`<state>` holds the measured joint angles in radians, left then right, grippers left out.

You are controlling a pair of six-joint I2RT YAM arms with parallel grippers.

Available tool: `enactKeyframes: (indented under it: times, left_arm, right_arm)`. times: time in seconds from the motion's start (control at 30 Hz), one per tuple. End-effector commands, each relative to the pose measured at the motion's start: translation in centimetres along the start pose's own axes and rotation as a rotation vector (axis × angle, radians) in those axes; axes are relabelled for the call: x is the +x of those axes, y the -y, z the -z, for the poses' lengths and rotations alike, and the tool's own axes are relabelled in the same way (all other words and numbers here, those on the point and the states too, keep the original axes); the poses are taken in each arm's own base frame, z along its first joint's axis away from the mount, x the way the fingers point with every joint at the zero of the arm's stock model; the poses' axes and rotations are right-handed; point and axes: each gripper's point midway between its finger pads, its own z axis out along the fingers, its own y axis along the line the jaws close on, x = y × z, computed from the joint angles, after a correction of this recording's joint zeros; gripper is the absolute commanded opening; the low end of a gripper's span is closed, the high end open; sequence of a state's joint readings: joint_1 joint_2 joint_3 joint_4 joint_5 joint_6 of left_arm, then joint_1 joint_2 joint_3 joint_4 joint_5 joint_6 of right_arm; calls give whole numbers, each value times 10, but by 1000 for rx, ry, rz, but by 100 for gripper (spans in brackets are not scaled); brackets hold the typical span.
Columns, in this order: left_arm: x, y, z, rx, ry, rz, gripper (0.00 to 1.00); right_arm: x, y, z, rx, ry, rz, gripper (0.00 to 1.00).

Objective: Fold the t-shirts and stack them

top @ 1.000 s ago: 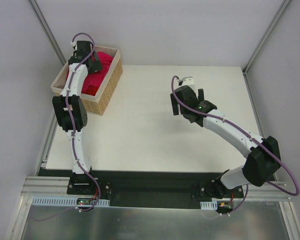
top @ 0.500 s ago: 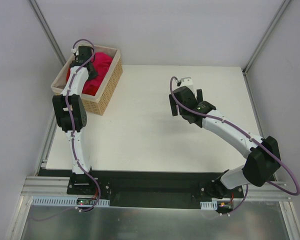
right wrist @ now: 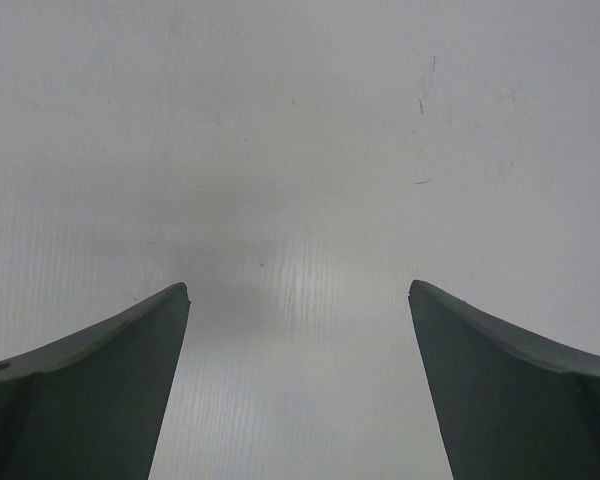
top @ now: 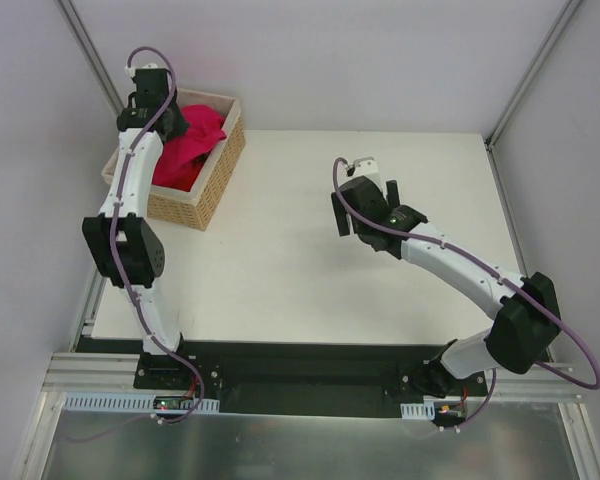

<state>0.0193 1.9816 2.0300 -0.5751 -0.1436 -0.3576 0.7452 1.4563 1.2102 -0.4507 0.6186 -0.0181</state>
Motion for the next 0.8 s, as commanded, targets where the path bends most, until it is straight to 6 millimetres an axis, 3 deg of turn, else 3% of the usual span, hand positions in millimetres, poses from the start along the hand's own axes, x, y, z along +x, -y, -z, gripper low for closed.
enactKeyframes:
  times: [0.0, 0.13, 0.27, 0.4, 0.43, 0.5, 0.53, 0.57, 0.63, 0.7, 0.77]
  left_arm:
    - [-64, 36, 105, 190, 196, 6, 0]
    - [-68, 74, 153, 325, 239, -36, 0]
    - [-56, 125, 203, 528, 243, -109, 0]
    - [-46, 180, 263, 718, 294, -218, 0]
    - [-42, 202, 292, 794, 320, -246, 0]
    - [-39, 223, 318, 880, 335, -264, 0]
    - [-43, 236, 347, 955, 369, -267, 0]
    - [-39, 246, 353, 994, 355, -262, 0]
    - [-42, 258, 385, 1096, 370, -253, 0]
    - [-27, 275, 397, 1186, 310, -237, 0]
    - [1, 293, 409, 1272, 233, -271, 0]
  right_arm:
    - [-24, 3, 22, 1, 80, -41, 96]
    - [-25, 2, 28, 0, 94, -41, 96]
    - [-25, 6, 35, 15, 108, -37, 96]
    - [-26, 19, 42, 54, 132, -48, 96]
    - [-27, 23, 45, 59, 143, -57, 96]
    - [-28, 28, 49, 75, 155, -88, 96]
    - [-28, 32, 50, 85, 155, -91, 96]
    - [-29, 35, 53, 91, 162, -99, 96]
    - [-27, 45, 56, 138, 163, -105, 96]
    - [-28, 58, 61, 188, 179, -124, 96]
    - [-24, 67, 65, 221, 187, -145, 96]
